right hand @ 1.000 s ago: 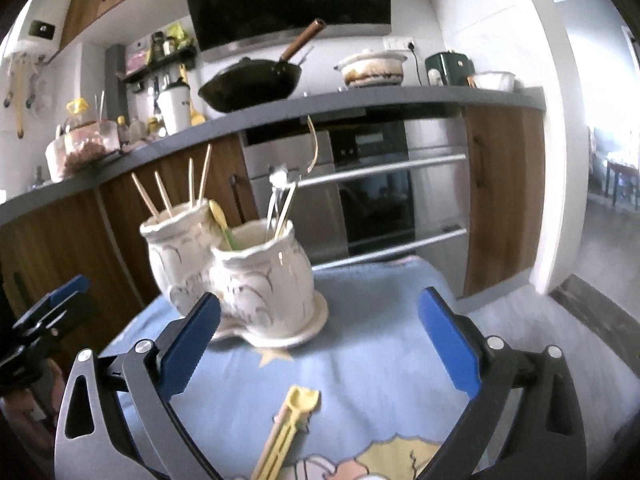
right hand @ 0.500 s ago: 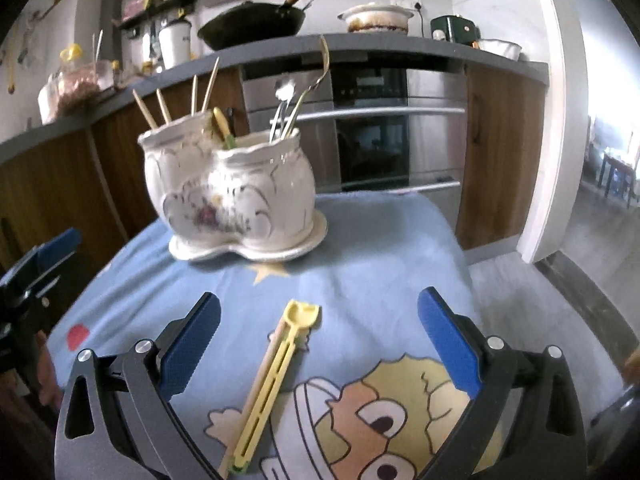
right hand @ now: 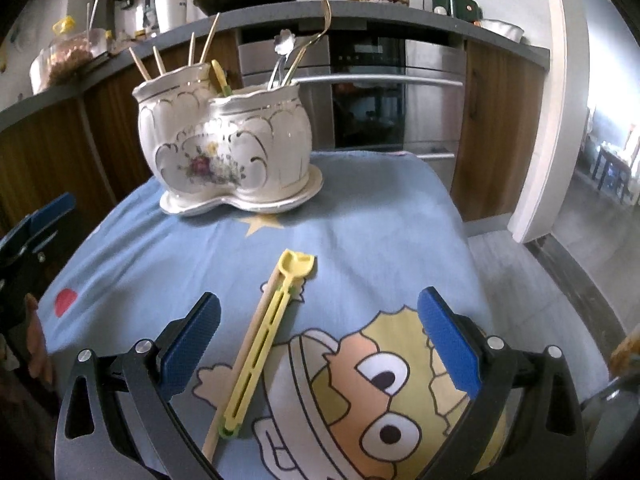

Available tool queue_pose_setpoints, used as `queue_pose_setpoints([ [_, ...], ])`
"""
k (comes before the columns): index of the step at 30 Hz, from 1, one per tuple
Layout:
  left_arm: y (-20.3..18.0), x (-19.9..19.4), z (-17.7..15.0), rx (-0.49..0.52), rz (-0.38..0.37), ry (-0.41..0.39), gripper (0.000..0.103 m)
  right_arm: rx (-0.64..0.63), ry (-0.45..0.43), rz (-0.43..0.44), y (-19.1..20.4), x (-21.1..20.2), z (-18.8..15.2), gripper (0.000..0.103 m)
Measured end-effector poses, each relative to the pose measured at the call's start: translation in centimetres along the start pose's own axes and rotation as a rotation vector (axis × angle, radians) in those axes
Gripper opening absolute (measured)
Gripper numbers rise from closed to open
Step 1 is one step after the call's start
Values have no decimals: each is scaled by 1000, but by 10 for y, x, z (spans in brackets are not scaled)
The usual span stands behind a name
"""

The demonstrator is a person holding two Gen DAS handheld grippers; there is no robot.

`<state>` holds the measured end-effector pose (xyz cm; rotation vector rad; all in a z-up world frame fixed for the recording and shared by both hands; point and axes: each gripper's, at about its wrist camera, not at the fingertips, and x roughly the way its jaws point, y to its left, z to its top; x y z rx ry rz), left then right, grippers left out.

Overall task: Organize utensils
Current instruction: 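Move both open tools back over the last utensils, then grasp the last yellow spoon with the right tool while the left tool grasps the last chopstick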

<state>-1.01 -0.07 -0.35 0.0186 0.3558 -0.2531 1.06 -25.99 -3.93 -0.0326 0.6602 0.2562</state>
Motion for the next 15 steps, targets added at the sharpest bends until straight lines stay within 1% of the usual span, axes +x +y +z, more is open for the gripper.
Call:
queue_pose_setpoints([
  [8,1,4,0,-4,-10,11,97,-62,60,0,9,-1,-2,96],
  [13,0,6,-1,-1,-12,20,97,-46,80,26,8,-1,0,95],
  [15,0,6,-1,2,-12,21,97,-34,92,33,7,1,1,88],
])
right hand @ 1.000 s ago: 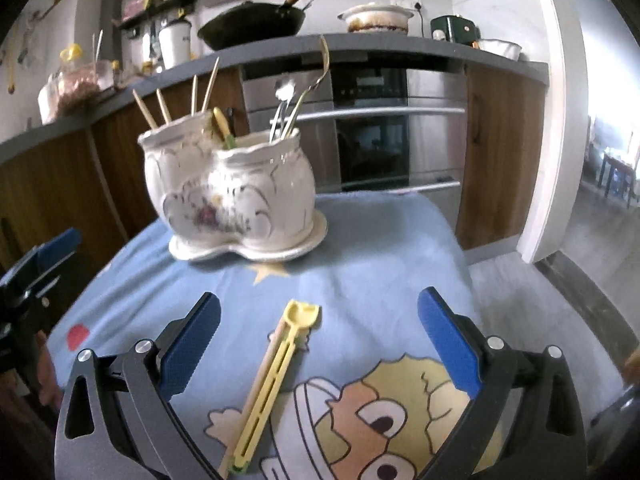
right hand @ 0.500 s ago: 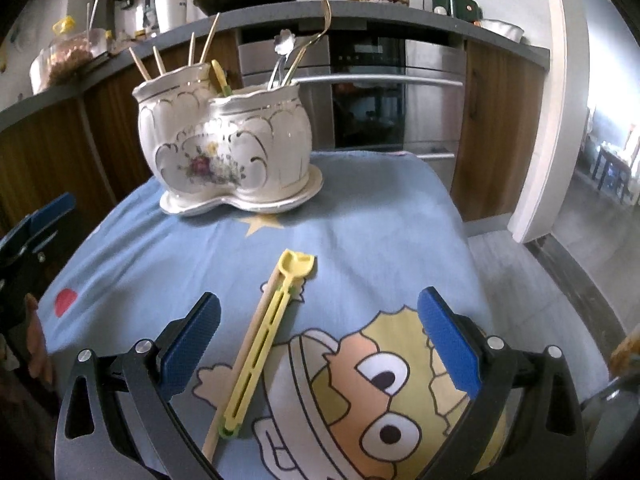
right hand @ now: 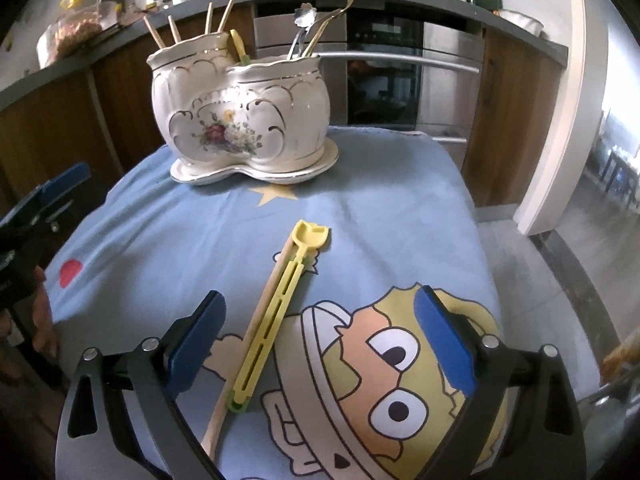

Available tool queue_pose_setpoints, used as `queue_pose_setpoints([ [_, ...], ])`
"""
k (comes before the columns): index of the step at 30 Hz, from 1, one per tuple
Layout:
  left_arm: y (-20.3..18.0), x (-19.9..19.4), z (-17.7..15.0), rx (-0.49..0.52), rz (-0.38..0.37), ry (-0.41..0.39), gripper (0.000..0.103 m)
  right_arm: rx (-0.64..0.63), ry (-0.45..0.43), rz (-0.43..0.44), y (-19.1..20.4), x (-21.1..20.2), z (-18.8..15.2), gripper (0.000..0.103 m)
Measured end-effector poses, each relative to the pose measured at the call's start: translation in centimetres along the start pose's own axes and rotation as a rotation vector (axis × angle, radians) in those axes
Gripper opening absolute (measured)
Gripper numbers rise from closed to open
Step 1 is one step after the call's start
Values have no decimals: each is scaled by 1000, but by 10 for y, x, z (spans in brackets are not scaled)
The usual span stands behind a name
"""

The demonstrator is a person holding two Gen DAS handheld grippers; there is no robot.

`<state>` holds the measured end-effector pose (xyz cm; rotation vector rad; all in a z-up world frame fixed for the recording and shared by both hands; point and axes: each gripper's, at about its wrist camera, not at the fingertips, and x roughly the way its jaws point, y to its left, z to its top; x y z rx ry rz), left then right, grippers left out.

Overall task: Organize utensils
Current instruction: 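Grasp the last yellow spoon with the right tool while the left tool grasps the last chopstick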

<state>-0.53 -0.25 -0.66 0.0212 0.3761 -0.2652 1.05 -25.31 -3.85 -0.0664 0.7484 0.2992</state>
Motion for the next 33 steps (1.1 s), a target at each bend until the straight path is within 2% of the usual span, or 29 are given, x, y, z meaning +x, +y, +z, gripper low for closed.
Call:
queue_pose_setpoints([
  [1,0,0,0,2,0,0,97,4,9,0,-1,2,1,85],
  [3,-1,0,0,3,1,0,97,17,25,13,-1,4,3,73],
  [7,-1,0,0,3,2,2,97,31,52,53,2,9,5,55],
  [12,-1,0,0,3,1,2,97,9,89,59,9,15,5,24],
  [15,-1,0,0,1,0,3,97,-2,100,60,10,16,5,18],
  [17,-1,1,-1,-1,0,4,97,-25,107,25,11,16,7,15],
  [20,-1,1,0,1,0,5,97,-37,118,-8,10,19,11,15],
  [23,-1,1,-1,1,1,5,97,-36,137,-2,8,26,16,16],
  [25,-1,1,-1,3,0,6,97,-42,154,-3,9,33,18,19],
  [29,-1,2,-2,6,-1,10,97,-39,137,-4,9,36,19,21],
  [30,-2,2,-2,7,0,12,97,-36,130,-3,8,36,18,15],
  [33,-4,3,-3,19,9,28,97,-13,107,14,2,34,16,10],
])
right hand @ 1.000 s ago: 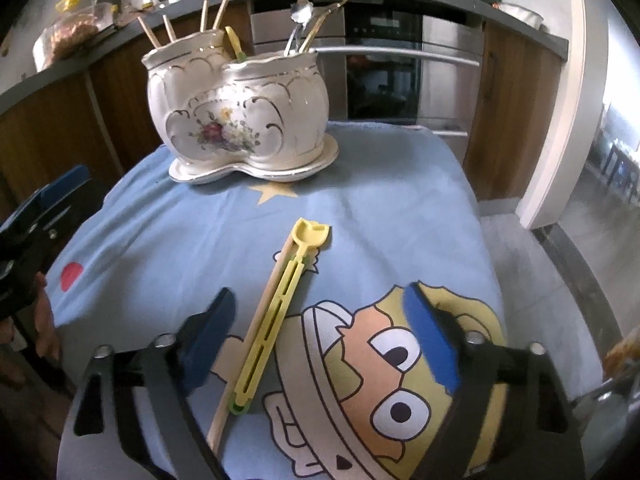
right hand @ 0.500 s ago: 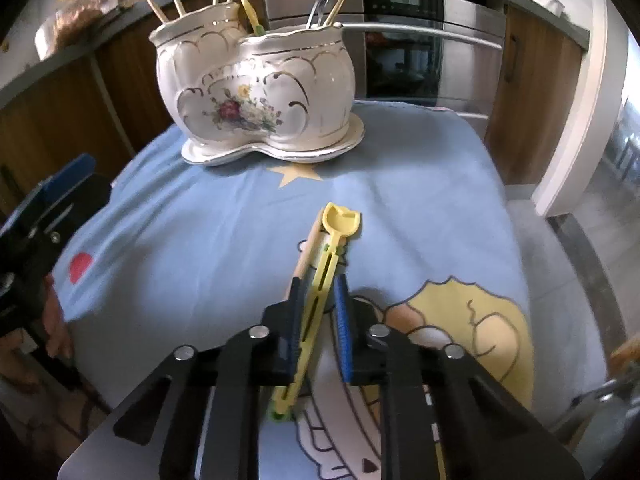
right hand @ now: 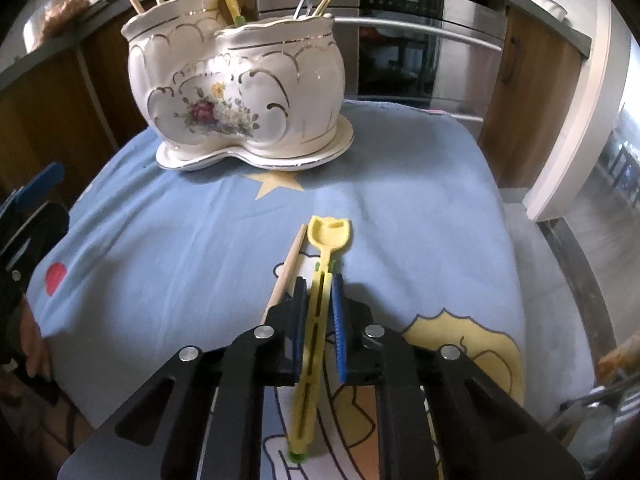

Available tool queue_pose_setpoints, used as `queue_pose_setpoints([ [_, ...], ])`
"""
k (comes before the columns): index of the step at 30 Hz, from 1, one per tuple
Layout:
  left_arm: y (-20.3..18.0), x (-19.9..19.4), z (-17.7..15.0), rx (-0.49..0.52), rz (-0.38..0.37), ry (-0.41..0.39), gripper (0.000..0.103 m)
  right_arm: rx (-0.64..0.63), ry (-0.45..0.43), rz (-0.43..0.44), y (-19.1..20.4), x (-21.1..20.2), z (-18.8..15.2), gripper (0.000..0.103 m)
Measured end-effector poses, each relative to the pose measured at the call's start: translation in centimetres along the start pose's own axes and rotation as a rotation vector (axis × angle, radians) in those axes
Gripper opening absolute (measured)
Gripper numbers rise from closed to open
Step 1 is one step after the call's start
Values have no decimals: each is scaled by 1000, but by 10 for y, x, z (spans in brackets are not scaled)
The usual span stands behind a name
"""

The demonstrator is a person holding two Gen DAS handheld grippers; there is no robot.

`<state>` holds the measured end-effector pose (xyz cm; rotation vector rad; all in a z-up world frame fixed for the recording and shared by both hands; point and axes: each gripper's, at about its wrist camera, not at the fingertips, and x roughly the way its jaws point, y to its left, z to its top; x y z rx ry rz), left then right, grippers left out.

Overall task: Organize utensils
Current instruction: 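Grasp the last yellow spoon with the right tool while the left tool grasps the last chopstick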

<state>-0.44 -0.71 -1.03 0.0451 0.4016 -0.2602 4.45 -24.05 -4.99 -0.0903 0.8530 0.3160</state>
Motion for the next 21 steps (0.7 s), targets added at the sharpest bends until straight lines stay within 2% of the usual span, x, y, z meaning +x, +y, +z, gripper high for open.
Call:
queue_pose_setpoints([
  [3,-5,2,1,4,12,31,97,30,-41,14,-10,-5,-2,10],
  [10,-33,10,1,13,-48,144,97,99,-158,97,-35,-23,-1,10],
  [16,-73,20,-9,50,-104,236,97,154,-186,143,-56,-28,-3,11],
  [21,-93,26,-13,72,-121,277,97,164,-208,163,-63,-35,-7,11],
])
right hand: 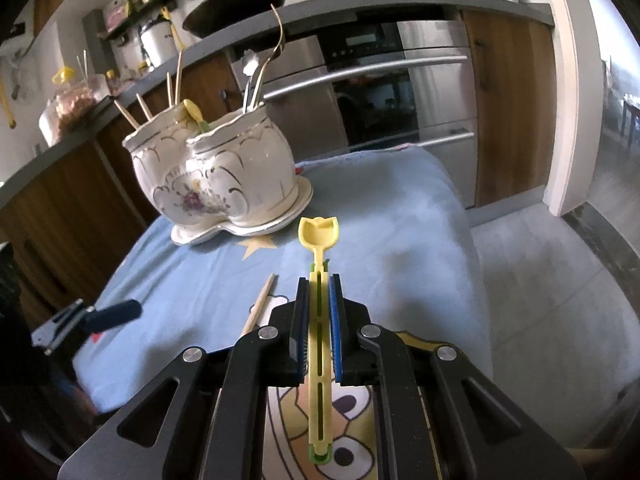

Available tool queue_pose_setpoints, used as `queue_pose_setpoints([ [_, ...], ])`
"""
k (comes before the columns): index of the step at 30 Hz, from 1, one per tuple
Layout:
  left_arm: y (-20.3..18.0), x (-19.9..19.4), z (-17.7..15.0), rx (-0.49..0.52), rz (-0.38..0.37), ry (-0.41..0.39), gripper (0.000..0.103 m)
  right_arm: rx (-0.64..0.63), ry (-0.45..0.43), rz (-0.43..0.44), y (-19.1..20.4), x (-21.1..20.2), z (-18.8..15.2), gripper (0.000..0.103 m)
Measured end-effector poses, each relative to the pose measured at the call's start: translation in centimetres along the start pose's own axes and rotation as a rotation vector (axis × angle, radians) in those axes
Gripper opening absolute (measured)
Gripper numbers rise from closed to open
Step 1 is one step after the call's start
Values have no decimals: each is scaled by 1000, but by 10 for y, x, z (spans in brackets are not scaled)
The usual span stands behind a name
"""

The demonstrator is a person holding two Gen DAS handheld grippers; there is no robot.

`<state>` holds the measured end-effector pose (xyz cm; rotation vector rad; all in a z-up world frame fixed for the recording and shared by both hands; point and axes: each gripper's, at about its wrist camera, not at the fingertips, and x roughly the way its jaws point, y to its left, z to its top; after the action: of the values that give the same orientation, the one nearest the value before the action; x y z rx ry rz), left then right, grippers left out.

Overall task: Organize utensils
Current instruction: 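Grasp the last yellow spoon with the right tool while the left tool grasps the last chopstick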

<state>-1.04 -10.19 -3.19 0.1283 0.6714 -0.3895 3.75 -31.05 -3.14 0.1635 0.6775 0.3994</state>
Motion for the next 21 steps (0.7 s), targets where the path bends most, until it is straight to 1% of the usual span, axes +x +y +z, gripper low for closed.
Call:
queue_pose_setpoints([
  [1,-5,2,0,5,-1,10,96,3,-2,3,-1,-1,0,11],
  [2,-7,3,-1,8,-4,18,93,6,-5,7,-3,-1,0,11],
  [4,-14,8,-1,15,-22,45,83,14,-11,13,-7,-5,0,11],
  [6,-19,13,-2,21,-34,72,69,18,-17,20,-8,-7,1,11],
  [7,-22,15,-3,27,-34,82,65,20,-20,22,-9,-8,1,10],
  [9,-26,18,-5,43,-23,101,50,19,-25,27,-8,-11,0,11],
  [10,-28,20,-6,50,-20,113,45,18,-27,29,-7,-12,-1,11],
  [11,-29,22,-7,57,-14,122,36,16,-28,31,-7,-12,-1,10],
  [13,-29,22,-5,77,-4,124,24,11,-30,31,-5,-14,-2,11],
  [14,-29,22,-4,88,-3,129,13,8,-30,31,-4,-14,-3,11],
  [16,-25,20,-3,114,-4,139,11,3,-29,32,-4,-15,-2,10],
  [18,-18,17,-1,130,-2,143,6,-1,-26,32,-4,-15,-3,10],
  [21,-1,12,2,134,19,153,6,-6,-21,32,-2,-14,-3,10],
])
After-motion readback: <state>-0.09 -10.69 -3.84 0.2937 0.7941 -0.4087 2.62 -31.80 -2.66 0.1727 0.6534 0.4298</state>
